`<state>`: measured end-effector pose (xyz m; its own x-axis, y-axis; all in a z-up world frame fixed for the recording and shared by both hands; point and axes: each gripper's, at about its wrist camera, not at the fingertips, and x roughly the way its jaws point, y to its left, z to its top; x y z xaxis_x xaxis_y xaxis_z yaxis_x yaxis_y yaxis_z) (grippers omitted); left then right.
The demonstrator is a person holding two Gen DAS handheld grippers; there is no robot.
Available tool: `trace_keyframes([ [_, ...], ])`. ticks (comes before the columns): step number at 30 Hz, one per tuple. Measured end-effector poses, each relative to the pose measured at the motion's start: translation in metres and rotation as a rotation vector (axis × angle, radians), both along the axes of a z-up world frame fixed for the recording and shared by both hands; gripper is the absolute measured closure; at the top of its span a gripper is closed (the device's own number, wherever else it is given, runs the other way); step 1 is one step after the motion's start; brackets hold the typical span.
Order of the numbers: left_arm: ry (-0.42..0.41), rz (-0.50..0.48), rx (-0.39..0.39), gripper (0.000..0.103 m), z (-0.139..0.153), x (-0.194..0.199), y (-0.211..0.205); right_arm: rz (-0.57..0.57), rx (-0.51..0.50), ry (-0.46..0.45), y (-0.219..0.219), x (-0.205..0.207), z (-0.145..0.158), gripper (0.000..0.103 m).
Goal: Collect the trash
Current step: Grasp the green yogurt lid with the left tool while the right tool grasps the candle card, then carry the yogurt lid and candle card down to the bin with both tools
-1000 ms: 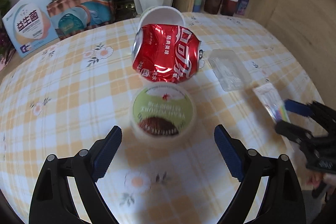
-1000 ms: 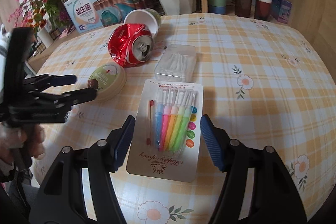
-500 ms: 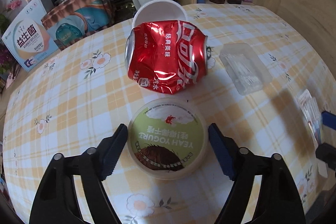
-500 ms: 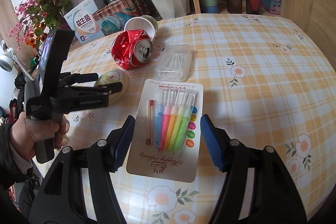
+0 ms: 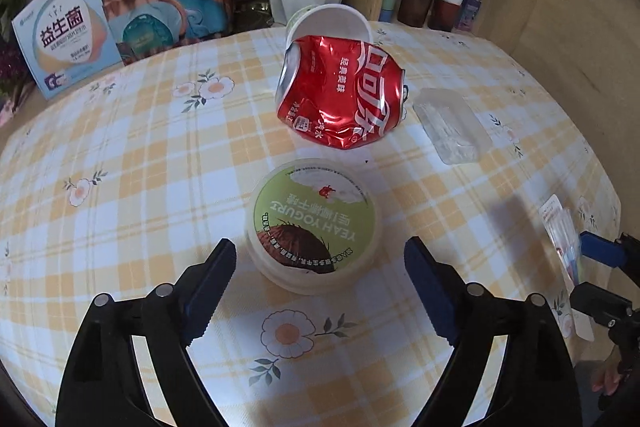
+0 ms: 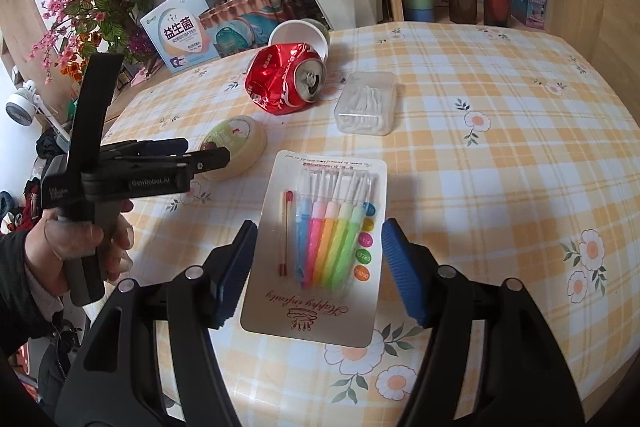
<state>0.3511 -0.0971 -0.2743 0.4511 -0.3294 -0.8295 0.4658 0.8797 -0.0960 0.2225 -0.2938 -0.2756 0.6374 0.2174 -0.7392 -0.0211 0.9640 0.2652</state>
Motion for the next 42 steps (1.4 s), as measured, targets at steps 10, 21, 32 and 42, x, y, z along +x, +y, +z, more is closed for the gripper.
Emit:
trace_keyframes([
  [10, 0.021, 0.005, 0.095, 0.013, -0.021, 0.027, -0.02, -0.013, 0.019, 0.02, -0.008, 0.01, -0.013, 0.038],
  [21, 0.01, -0.002, 0.072, 0.022, -0.012, 0.006, -0.005, -0.006, 0.023, 0.013, -0.005, 0.003, -0.008, 0.038],
  [32, -0.034, 0.066, -0.017, 0.022, 0.039, -0.075, 0.041, 0.026, 0.006, -0.001, 0.024, -0.035, 0.011, 0.038],
  [42, -0.071, 0.159, -0.06, 0.021, 0.076, -0.16, 0.078, 0.072, -0.023, 0.004, 0.05, -0.091, 0.021, 0.038],
])
